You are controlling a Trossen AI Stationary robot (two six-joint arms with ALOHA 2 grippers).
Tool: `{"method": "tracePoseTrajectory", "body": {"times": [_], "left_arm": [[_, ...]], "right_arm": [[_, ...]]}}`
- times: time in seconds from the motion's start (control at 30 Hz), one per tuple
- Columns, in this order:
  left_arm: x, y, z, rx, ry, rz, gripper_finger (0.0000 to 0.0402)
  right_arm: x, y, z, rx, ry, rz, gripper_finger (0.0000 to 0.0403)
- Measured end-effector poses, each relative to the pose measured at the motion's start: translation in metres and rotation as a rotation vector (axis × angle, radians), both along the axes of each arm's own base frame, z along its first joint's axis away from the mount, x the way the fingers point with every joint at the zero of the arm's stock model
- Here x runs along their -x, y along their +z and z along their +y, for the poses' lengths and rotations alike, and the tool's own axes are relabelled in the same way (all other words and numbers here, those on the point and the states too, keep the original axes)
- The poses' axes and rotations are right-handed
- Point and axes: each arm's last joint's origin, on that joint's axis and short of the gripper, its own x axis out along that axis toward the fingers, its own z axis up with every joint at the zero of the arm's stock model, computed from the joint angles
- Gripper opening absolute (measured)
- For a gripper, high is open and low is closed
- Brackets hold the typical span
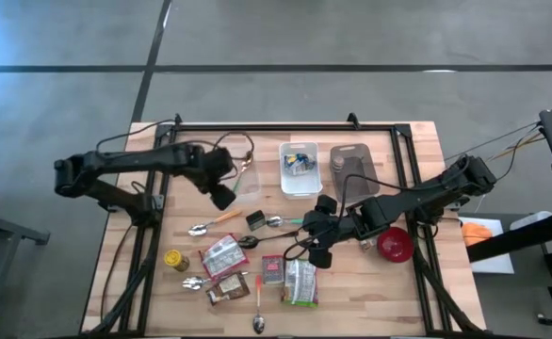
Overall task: Pick & Place Food Item
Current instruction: Put the yellow spoon into the transparent bin
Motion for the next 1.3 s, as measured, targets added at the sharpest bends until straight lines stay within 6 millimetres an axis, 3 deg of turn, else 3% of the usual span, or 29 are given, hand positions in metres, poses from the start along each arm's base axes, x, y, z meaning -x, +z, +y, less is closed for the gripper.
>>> {"method": "tracePoseTrajectory", "body": {"times": [0.37,0.53,0.7,0.87,0.93,1.07,1.3], "left_arm": [[0.011,-0.047,-0.033,-0.058,-0.174,0.119,0.0164],[0.015,-0.057,-0.034,-0.035,-0.046,0.138,0.0164],[0.018,-0.062,-0.039,-0.026,-0.061,0.152,0.0164],[0.016,-0.062,-0.039,0.045,0.155,0.129,0.0164],[0.015,-0.061,-0.04,0.054,0.163,0.118,0.0164],[0.01,-0.059,-0.04,0.029,0.014,0.068,0.0164],[0.003,-0.056,-0.051,-0.082,-0.438,-0.011,0.0164]], "right_arm": [[0.0,0.0,0.0,0.0,0.001,-0.002,0.0293],[0.0,0.0,0.0,0.0,0.001,-0.002,0.0293],[0.0,0.0,0.0,0.001,0.001,-0.002,0.0293],[-0.001,-0.001,0.0,0.001,0.001,0.0,0.0293],[-0.001,-0.001,0.0,0.002,0.001,0.002,0.0293],[-0.001,-0.001,0.0,0.002,0.001,0.002,0.0293],[-0.001,-0.001,0.0,0.011,0.012,0.004,0.0293]]}}
